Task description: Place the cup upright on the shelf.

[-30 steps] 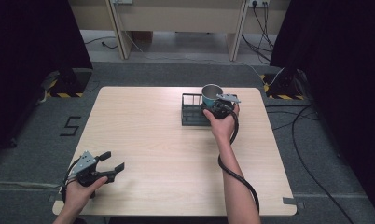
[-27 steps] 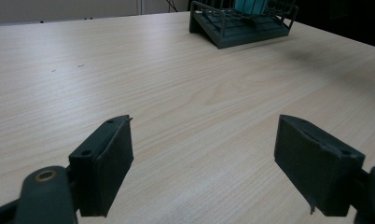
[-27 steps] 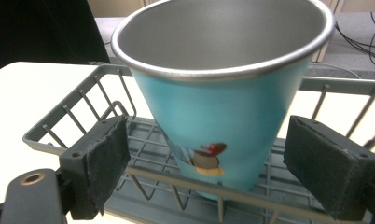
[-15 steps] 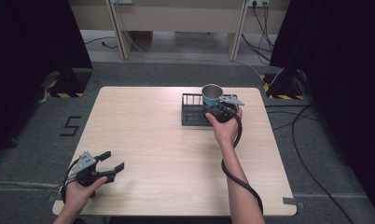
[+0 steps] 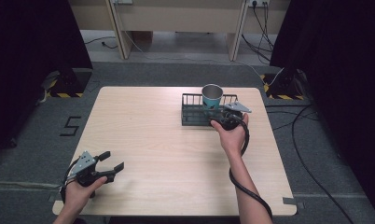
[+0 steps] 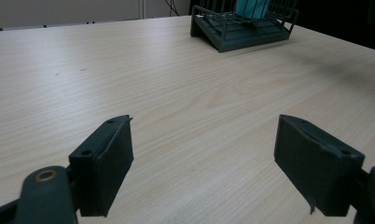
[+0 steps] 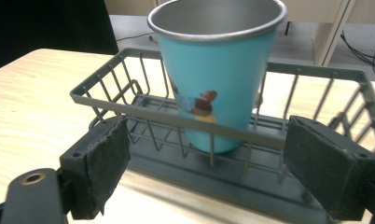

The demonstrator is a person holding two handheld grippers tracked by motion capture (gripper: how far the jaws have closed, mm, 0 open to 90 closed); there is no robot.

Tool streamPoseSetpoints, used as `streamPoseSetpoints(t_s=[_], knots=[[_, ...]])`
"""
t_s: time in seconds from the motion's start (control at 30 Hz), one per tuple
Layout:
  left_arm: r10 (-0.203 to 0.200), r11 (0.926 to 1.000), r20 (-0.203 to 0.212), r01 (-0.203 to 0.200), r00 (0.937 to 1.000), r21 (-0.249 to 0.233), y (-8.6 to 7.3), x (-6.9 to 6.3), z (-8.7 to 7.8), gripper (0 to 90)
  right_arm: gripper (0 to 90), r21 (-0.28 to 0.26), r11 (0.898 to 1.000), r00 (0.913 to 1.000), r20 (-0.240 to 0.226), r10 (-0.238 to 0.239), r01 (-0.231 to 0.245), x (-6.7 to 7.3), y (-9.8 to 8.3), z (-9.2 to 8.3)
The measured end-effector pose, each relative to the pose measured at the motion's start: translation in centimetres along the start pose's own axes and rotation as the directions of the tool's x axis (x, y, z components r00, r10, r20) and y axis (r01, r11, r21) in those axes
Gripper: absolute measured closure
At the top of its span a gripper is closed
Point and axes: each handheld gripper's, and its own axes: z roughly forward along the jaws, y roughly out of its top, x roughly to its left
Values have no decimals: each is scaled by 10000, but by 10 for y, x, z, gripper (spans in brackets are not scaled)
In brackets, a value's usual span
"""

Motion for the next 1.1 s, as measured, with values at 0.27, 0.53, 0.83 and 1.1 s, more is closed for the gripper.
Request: streamPoseSetpoints(t_s=[0.27,0.53,0.83,1.1], knots=[[10,10000,-23,-10,10000,-18,0,1,-1,189,154,105,9997,9995,-218,-235,237,-4,-16,-22],[37,10000,-57,-37,10000,-44,0,0,0,189,155,173,9995,9994,-218,-263,267,-12,-41,-50],[49,10000,-94,-50,9999,-60,0,0,-1,189,155,-17,9999,9995,-280,-116,115,-18,-72,-80],[64,10000,-105,-64,9999,-61,0,0,-1,189,155,106,9999,9994,-342,-94,98,-19,-103,-100]])
